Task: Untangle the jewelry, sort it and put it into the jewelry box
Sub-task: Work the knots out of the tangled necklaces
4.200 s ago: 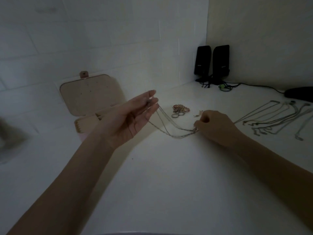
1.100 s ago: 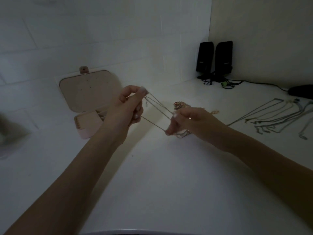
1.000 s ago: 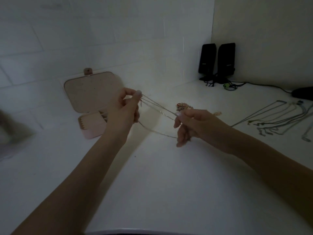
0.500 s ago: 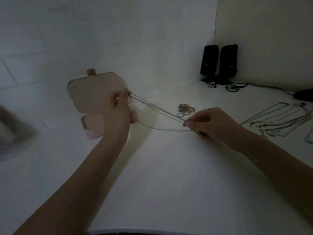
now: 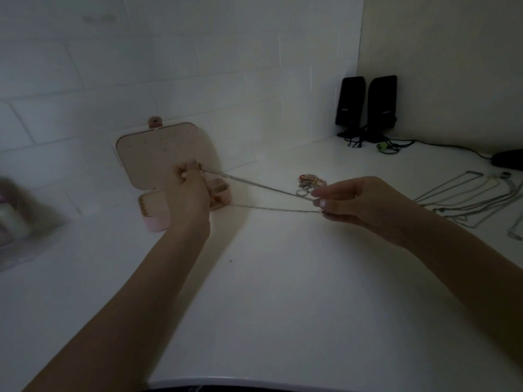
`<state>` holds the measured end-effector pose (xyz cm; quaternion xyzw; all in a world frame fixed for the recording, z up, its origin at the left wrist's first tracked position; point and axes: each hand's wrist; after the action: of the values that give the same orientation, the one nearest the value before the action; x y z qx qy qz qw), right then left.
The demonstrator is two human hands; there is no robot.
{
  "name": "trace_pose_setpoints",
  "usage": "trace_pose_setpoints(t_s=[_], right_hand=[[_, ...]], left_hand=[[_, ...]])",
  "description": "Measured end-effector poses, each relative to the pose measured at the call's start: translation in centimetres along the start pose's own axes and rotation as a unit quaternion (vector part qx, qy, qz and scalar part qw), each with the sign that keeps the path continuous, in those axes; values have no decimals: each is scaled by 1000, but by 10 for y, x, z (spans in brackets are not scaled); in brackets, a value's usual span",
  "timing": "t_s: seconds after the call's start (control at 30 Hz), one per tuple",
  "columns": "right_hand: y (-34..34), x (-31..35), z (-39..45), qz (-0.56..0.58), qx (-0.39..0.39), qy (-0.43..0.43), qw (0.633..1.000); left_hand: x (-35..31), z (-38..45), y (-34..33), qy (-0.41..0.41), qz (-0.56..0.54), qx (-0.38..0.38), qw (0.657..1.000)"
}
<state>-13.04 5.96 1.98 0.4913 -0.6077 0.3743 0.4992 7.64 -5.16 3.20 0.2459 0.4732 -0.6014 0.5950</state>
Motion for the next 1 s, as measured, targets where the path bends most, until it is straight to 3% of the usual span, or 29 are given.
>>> trace_pose_setpoints(t_s=[0.2,0.4,0.57,0.63,0.73,0.87,1.0], right_hand=[[1,1,-1,27,40,5,999],[1,3,-6,-185,40,41,981],[-1,7,-7,-215,-6,91,972],[2,9,-5,-164,-20,74,983],[8,14,-1,12,-69,43,997],[22,13,5,150,-183,85,968],[37,12,7,192,-251,114,942]], left_hand=[[6,5,3,-22,45,-41,998],[11,9,7,-39,57,-63,996],[5,8,7,-42,1,-62,997],[4,3,5,-40,-43,-26,998],[6,-4,1,-34,-73,39,996],[12,-17,-8,5,-57,105,993],[16,-30,-12,60,-66,149,985]])
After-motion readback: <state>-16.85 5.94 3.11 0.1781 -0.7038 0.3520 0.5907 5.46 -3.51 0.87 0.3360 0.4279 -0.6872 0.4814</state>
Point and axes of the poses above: each hand's wrist, its own z-axis towards the middle knuckle, its own y-axis out of the back of the hand, x = y × z, and after that the axes turned 15 degrees about -y, right-handed
